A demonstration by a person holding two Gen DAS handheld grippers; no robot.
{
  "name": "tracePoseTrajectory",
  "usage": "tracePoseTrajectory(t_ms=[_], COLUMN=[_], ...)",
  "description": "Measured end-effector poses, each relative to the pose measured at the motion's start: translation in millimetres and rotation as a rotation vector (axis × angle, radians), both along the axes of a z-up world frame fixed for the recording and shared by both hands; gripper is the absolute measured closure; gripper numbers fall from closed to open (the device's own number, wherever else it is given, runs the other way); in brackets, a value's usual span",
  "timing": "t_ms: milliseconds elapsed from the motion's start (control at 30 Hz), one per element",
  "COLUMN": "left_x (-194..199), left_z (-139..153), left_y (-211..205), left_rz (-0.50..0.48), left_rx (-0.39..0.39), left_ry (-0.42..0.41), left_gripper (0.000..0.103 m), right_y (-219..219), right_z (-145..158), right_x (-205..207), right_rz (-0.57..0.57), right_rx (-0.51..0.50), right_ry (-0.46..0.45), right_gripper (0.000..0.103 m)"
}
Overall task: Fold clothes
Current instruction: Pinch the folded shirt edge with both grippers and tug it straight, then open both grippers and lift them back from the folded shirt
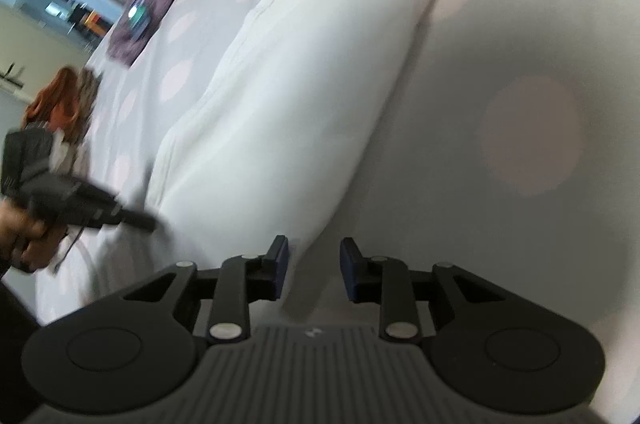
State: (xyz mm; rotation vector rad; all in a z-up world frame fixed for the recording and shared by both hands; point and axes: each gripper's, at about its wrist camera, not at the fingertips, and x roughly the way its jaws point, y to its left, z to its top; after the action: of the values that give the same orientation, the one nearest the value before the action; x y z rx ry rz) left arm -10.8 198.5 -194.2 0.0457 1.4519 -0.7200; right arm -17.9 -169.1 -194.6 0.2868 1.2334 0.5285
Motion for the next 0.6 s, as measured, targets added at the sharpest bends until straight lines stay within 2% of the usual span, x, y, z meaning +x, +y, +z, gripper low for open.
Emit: tracePoseTrajectory(t_ms=[33,100,167,200,300,367,467,600], left_x=[5.0,25.4,49.0,60.8,92.7,96.8,97.4,103.0], left_z=[5.1,16.1,27.4,33.0,47.0,44.8,35.4,22.7], left_y=[2.4,-1.6,-8.4,-11.7,-26.8,-47.2,-66.1,-80.3], left_rz=[-0.002,0.015,0.039,0.051,0.066,0.026,0.005,0.026], left_rx=[0.019,-0.005,-0.048,-0.070,-0.121,-0.108,-0.099,-0.104], left_ry=[-0.016,-0.060,-0.107,-0.131,-0.195,-0.210,-0.207,-0.194], left_gripper=[0.099,0.095,0.079,0.077,0.076,0.076,0.076,0.076], right_y=[-3.1,-8.9,-11.2,-12.2,-6.4,-0.8,9.7,16.0], right_z=[2.2,6.3,7.8,8.4,7.1,8.8,11.0,6.0], right_x=[7.6,23.2,43.7,54.0,81.0,88.4,88.3,78.8], right_rz=[-0.019,-0.059,-0.107,-0.131,-0.191,-0.208,-0.207,-0.160], right_rx=[-0.014,-0.040,-0.053,-0.058,-0.049,-0.037,-0.024,-0.038], right_ry=[-0.023,-0.068,-0.114,-0.136,-0.179,-0.203,-0.231,-0.239], right_gripper=[0.071,0.069,0.069,0.068,0.068,0.068,0.068,0.068])
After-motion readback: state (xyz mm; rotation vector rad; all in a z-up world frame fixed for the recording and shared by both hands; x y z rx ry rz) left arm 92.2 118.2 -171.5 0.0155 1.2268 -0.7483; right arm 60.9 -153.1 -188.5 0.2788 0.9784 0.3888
